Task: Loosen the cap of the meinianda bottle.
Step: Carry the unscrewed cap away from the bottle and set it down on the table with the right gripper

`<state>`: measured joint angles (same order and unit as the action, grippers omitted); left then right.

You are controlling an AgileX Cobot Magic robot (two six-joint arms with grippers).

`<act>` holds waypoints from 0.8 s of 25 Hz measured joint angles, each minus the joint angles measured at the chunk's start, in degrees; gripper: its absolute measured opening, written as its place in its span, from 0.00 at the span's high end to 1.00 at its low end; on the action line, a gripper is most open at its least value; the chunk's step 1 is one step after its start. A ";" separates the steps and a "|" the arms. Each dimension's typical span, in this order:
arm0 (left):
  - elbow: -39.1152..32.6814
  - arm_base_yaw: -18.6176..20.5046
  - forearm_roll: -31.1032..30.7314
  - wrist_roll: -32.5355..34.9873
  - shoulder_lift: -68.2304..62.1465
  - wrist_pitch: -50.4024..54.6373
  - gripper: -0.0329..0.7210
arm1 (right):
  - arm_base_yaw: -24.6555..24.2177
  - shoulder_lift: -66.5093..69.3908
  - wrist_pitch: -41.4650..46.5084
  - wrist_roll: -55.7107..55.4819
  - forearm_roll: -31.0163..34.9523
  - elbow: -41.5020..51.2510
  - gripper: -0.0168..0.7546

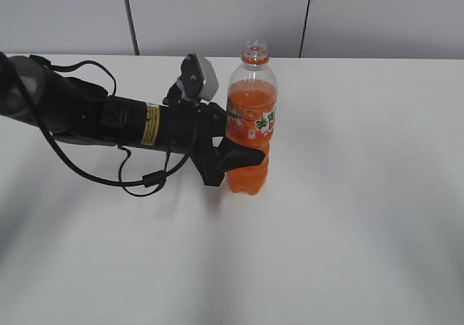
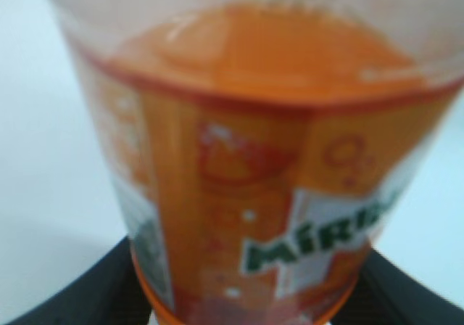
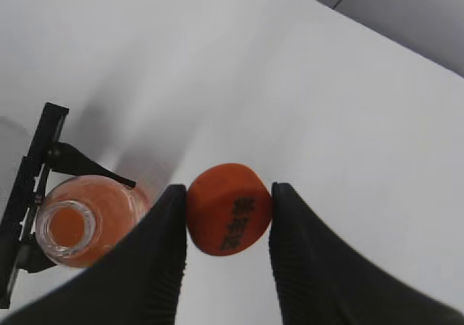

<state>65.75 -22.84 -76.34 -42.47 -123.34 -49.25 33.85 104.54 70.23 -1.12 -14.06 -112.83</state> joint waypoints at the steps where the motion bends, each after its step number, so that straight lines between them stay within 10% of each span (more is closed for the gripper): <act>1: 0.00 0.00 0.00 0.00 0.00 0.00 0.42 | -0.74 0.00 0.00 -0.40 1.79 0.00 0.63; 20: 0.00 0.00 0.00 0.00 0.00 0.05 0.42 | -21.99 -1.07 -0.07 2.13 9.31 7.82 0.63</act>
<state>65.75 -22.84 -76.34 -42.47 -123.34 -49.19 11.85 103.46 70.16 1.01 -4.76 -105.01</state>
